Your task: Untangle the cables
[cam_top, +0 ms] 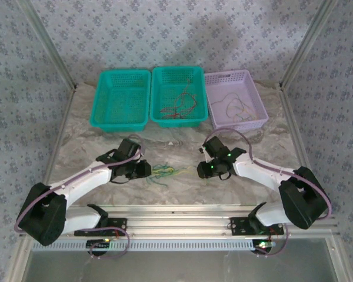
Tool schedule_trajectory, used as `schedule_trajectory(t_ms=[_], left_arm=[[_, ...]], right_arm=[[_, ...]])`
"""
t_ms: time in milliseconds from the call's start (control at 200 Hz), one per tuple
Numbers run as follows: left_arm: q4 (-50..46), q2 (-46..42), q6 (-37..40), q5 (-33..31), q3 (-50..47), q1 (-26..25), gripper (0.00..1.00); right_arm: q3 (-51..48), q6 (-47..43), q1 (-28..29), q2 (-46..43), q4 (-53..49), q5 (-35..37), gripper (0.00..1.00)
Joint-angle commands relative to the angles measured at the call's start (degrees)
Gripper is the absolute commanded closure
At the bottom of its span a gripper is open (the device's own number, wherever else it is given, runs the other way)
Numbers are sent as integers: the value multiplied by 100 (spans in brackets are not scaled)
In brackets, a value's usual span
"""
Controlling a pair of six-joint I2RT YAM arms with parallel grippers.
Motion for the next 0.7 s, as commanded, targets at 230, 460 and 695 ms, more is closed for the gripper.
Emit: schedule_trajectory(t_ms=[230, 460, 695], left_arm=[[-55, -217, 23, 181, 138, 30, 100], [-823, -963, 233, -40, 866, 147, 100], [-1667, -1501, 538, -37, 1618, 461, 100]], right_arm=[[179, 6, -108, -48, -156, 427, 96], [190, 267, -487, -456, -232, 875, 100], [0, 695, -1161, -715, -137, 1087, 100]])
